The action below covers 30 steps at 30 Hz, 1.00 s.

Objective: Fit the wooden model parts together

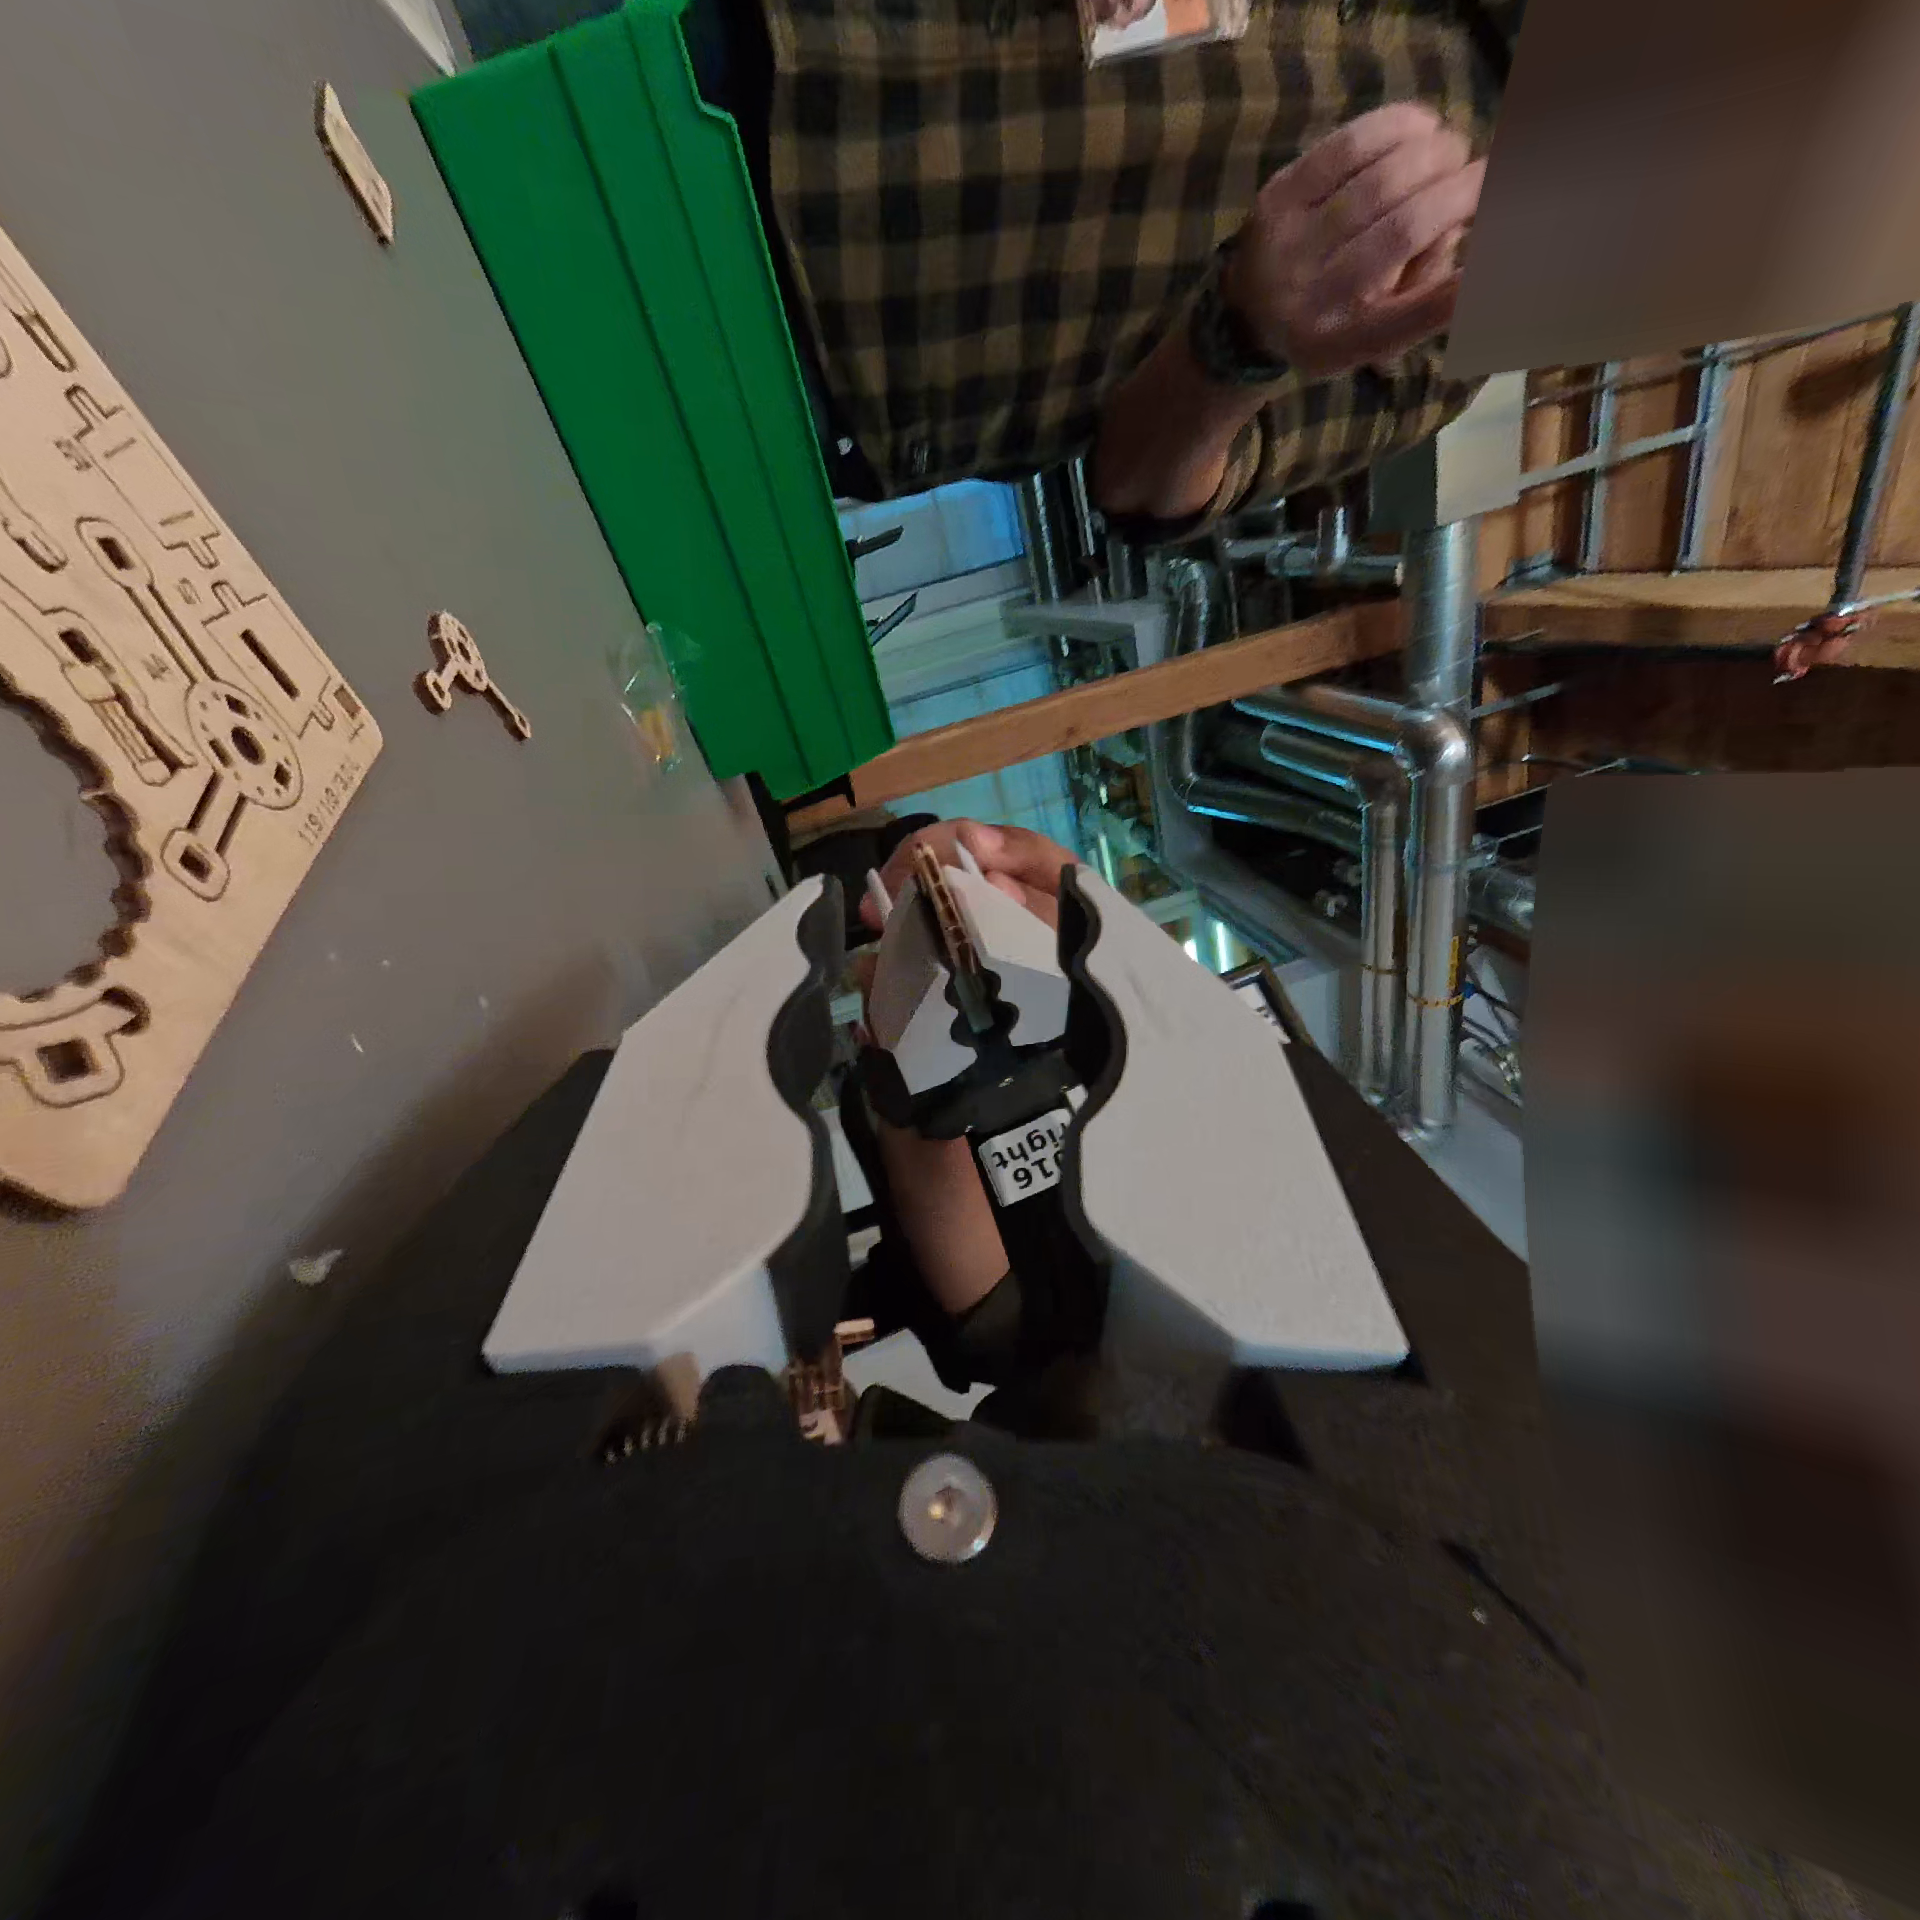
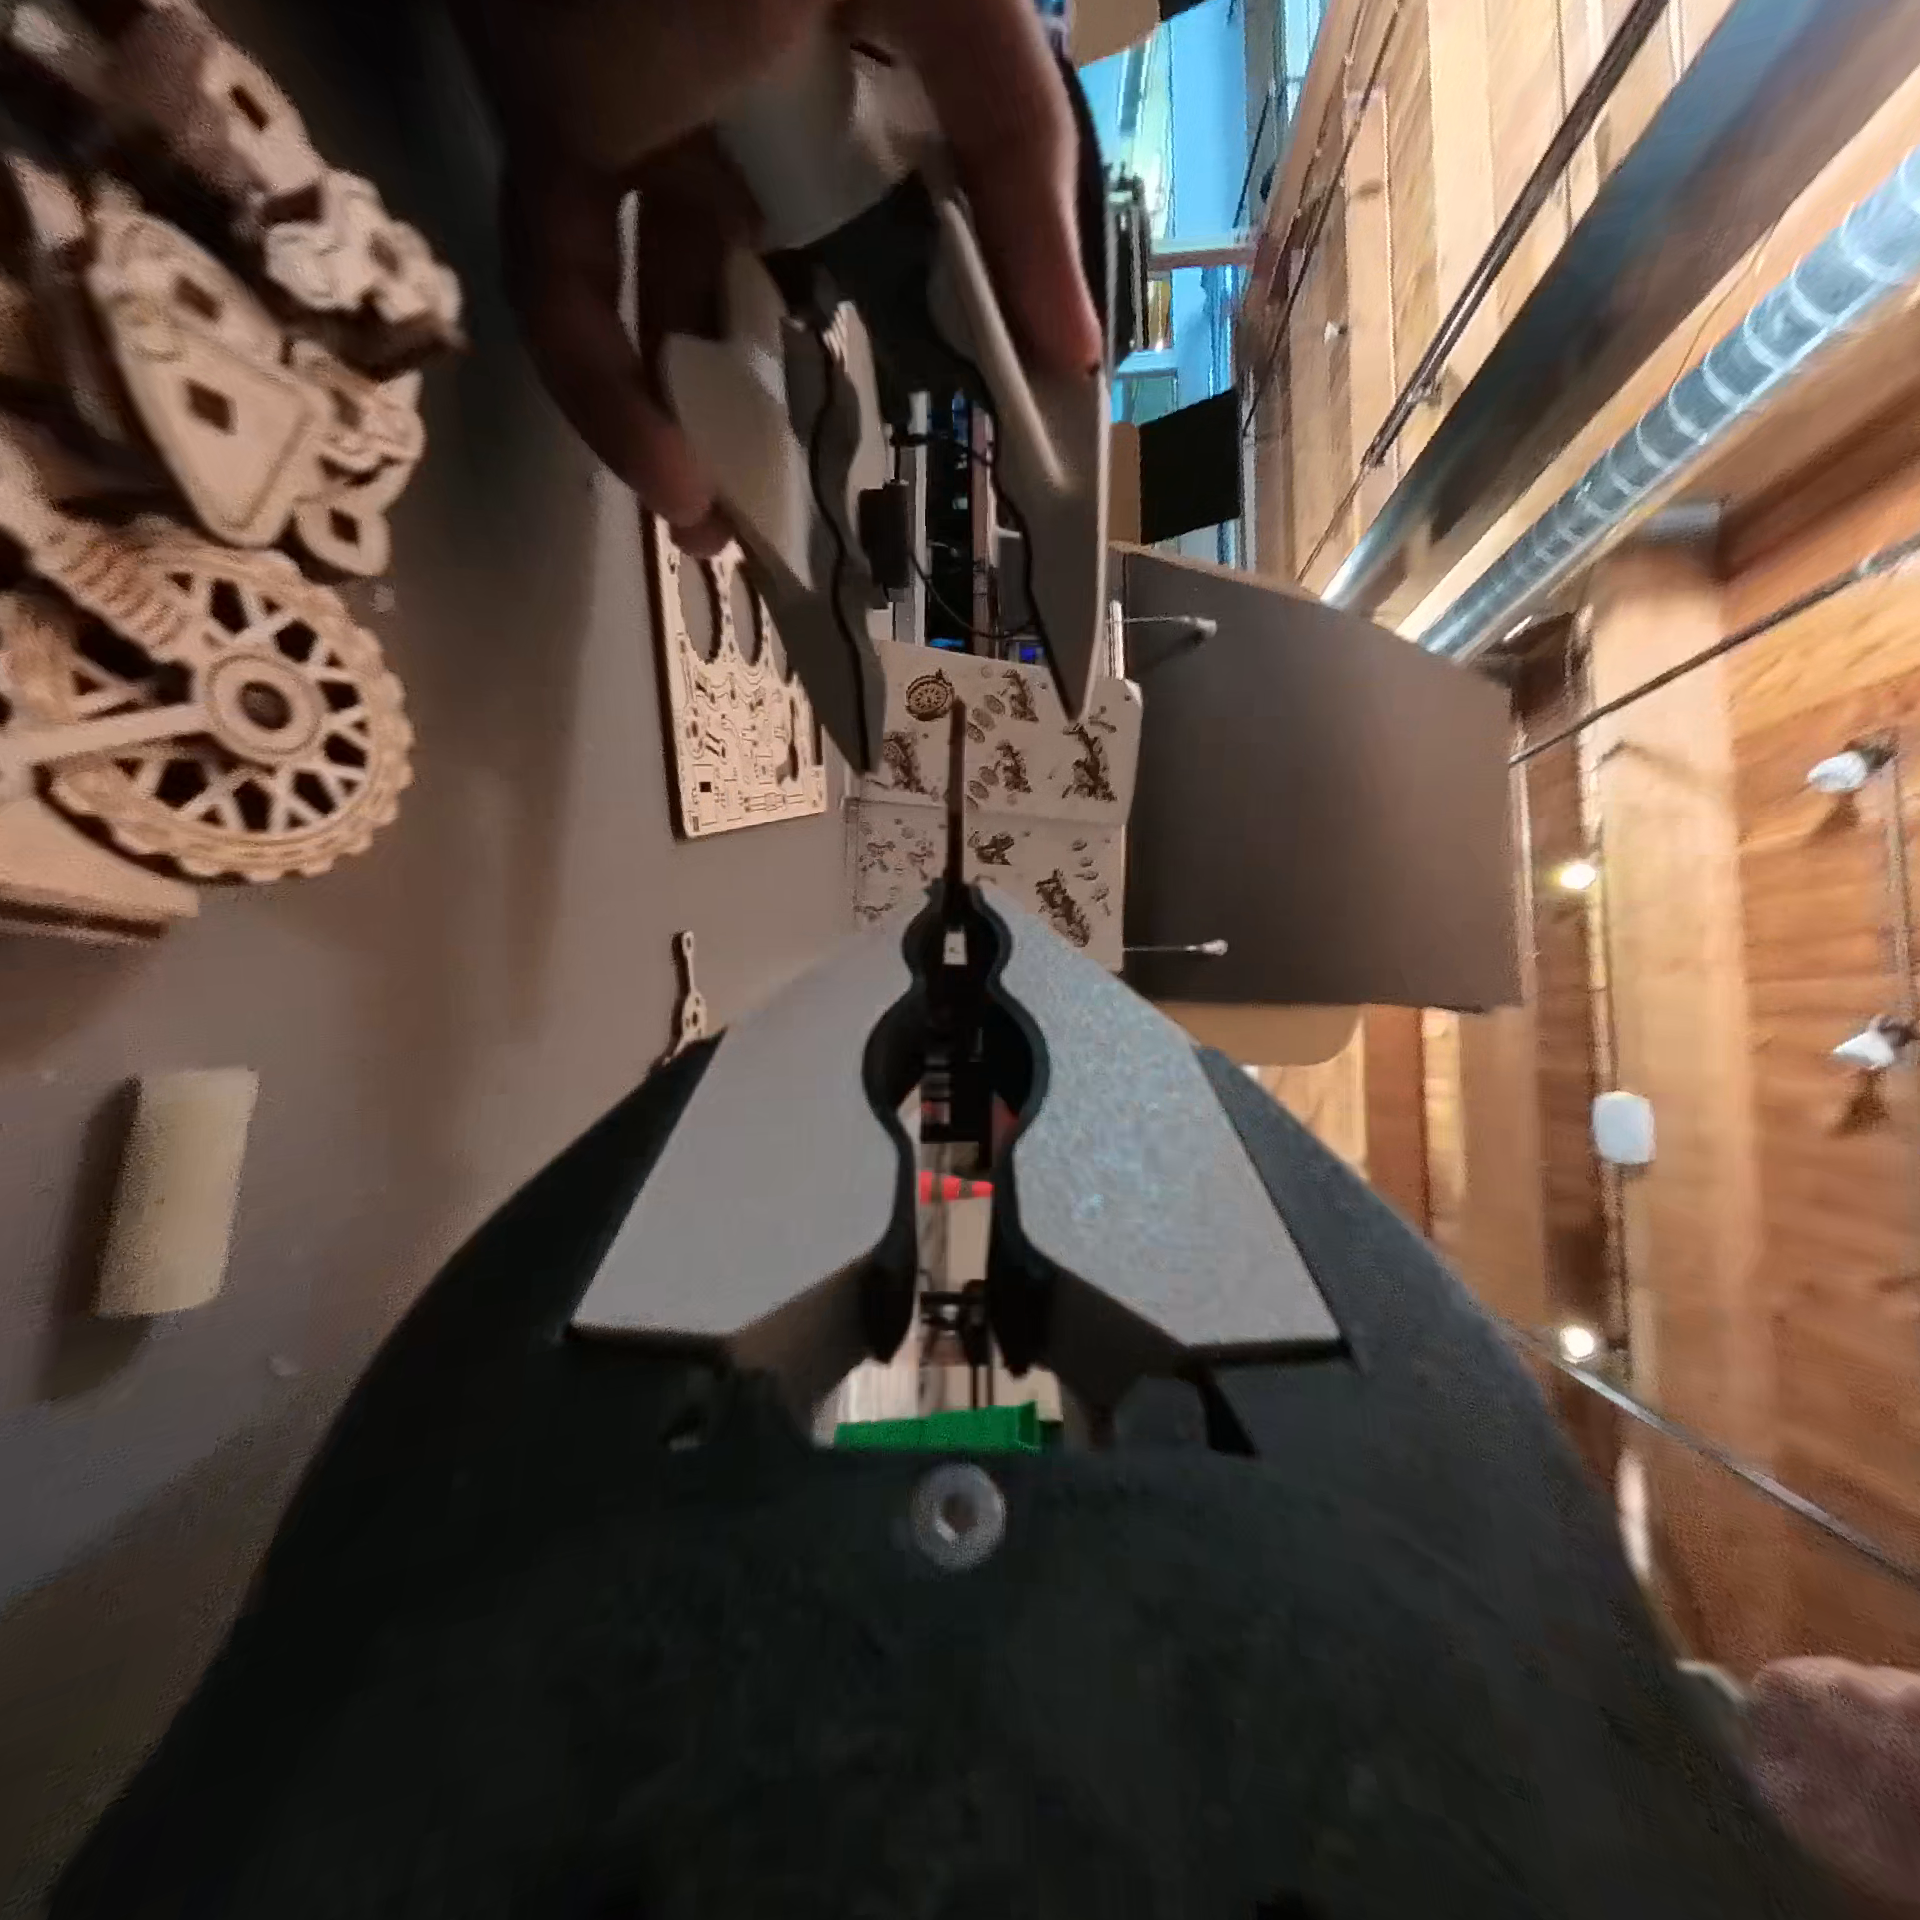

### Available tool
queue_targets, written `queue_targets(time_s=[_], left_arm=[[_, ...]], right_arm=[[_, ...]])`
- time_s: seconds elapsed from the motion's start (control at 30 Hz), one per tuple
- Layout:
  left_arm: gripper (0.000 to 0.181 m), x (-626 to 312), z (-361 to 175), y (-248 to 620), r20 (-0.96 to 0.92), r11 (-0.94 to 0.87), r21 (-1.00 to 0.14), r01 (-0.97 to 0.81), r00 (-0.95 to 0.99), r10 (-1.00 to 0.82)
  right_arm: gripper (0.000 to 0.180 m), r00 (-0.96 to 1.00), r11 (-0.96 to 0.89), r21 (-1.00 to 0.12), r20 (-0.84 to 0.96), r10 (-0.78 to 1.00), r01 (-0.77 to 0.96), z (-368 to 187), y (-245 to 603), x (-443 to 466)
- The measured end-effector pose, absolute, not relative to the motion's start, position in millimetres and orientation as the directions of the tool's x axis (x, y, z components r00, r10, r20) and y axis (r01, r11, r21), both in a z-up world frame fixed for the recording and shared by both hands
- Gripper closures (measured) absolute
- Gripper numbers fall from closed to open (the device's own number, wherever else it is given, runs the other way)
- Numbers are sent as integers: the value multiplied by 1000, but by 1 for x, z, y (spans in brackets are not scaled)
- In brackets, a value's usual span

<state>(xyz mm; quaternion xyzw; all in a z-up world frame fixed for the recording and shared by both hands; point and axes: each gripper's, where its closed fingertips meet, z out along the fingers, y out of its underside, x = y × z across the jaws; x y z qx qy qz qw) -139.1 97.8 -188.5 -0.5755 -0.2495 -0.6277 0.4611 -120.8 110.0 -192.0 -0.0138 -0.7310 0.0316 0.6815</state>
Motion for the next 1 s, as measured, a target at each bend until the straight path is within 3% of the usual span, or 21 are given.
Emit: queue_targets(time_s=[0.17,0.27,0.37,0.47,0.57,0.67,0.73,0.87,1.0], left_arm=[[156,-123,-197,100,950,-502,-283,817,164,-267],[176,-120,-195,100,944,-499,-297,814,171,-283],[180,-123,-197,102,940,-478,-317,819,203,-275],[180,-129,-195,103,931,-434,-340,834,233,-281],[180,-140,-192,104,922,-363,-357,860,264,-282],[181,-147,-188,105,894,-291,-421,859,340,-290],[181,-146,-184,106,867,-268,-475,838,396,-302],[181,-137,-178,106,803,-241,-580,778,497,-327],[180,-128,-176,108,752,-230,-649,725,567,-336]], right_arm=[[180,-65,999,-10,998,7,-38,-194,105,-120],[180,-81,999,-10,997,7,-44,-198,104,-120],[176,-88,999,-29,996,25,-39,-201,106,-121],[171,-94,982,-190,978,188,-9,-199,112,-123],[164,-100,893,-445,888,449,59,-198,131,-126],[160,-128,584,-806,571,811,100,-194,137,-129],[154,-174,262,-957,239,955,127,-187,130,-131],[155,-229,-241,-958,-273,934,155,-176,126,-131],[158,-311,-486,-850,-526,791,203,-171,121,-129]])
